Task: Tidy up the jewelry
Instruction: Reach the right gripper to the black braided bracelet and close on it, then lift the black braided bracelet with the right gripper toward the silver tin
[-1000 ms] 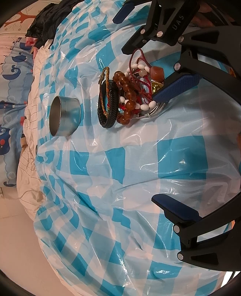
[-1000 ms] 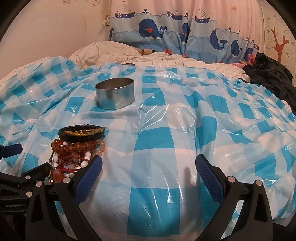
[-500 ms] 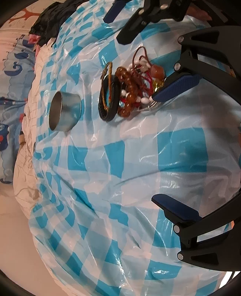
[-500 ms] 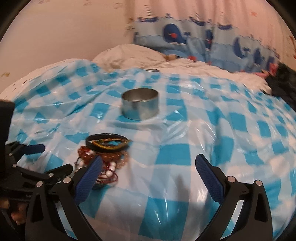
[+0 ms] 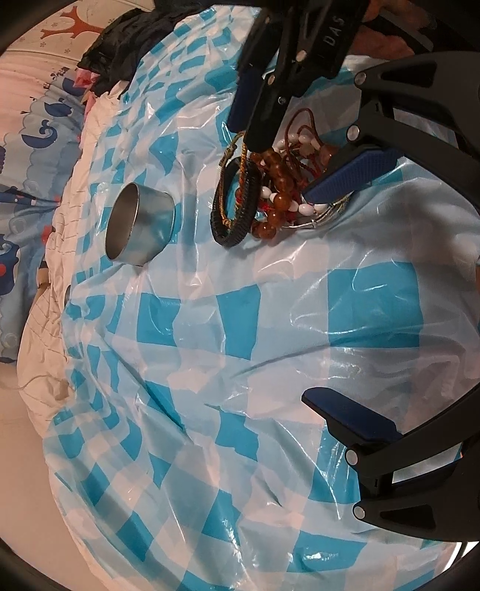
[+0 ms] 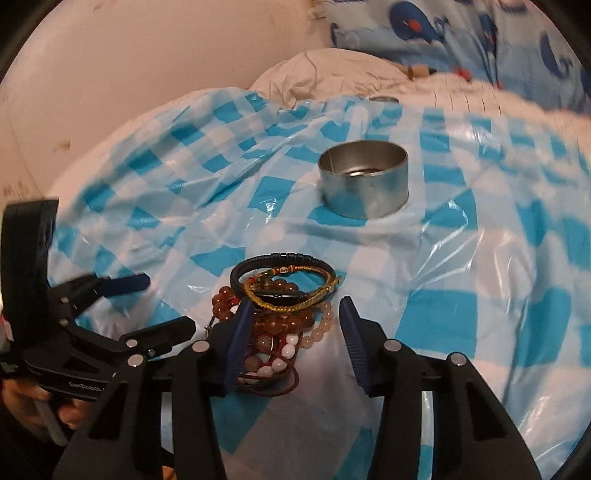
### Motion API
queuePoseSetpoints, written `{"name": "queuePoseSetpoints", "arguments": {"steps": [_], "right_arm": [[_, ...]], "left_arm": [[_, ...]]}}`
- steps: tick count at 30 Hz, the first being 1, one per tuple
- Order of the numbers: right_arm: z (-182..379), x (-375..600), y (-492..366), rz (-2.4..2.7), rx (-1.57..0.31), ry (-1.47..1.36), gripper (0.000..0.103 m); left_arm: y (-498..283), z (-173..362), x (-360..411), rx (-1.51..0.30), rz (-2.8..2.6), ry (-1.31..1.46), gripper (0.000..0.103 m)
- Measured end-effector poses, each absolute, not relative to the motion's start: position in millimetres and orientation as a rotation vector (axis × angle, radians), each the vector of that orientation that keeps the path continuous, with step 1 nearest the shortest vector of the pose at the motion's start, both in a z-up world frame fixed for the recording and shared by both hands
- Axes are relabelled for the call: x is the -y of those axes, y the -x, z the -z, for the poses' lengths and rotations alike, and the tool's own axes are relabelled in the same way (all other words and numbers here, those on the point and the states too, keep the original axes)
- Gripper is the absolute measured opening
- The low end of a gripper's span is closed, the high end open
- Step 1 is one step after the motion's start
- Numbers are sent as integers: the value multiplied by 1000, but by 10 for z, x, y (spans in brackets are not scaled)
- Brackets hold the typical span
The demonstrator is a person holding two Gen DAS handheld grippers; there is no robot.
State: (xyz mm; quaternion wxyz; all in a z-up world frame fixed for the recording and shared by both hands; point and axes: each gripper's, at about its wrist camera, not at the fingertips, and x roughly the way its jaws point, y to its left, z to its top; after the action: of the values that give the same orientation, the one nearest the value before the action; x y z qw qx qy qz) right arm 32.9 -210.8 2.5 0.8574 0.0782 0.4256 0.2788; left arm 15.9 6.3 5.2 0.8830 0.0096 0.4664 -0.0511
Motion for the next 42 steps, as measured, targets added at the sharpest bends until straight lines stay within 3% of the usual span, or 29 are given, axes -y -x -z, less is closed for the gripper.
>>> {"name": "queuePoseSetpoints", "arguments": {"steps": [11,13,16,20,25,31,42], "right_arm": [[87,2256,-491,-660,-968,-412,48],[98,2246,-514,-662,-969,-421,41],[90,2221,-514,-666,-959,-398,20],[77,2255,-505,-641,-934,-380,13],[-11,2367,-469,-591,-876,-369,11],[-34,2452,-464,-543,-859,-345,11],[62,2546,-521,-483,-895,-362,11]], "left_arm": [[-158,-65,-20,-972,148,3,95],[-148,-67,-2,-969,148,-5,95],[-153,-82,2,-963,151,-6,95],[-208,-109,-3,-956,165,7,95],[-361,-117,19,-964,216,48,95],[-624,-105,161,-971,301,84,87],[-862,-64,281,-986,268,119,86]]}}
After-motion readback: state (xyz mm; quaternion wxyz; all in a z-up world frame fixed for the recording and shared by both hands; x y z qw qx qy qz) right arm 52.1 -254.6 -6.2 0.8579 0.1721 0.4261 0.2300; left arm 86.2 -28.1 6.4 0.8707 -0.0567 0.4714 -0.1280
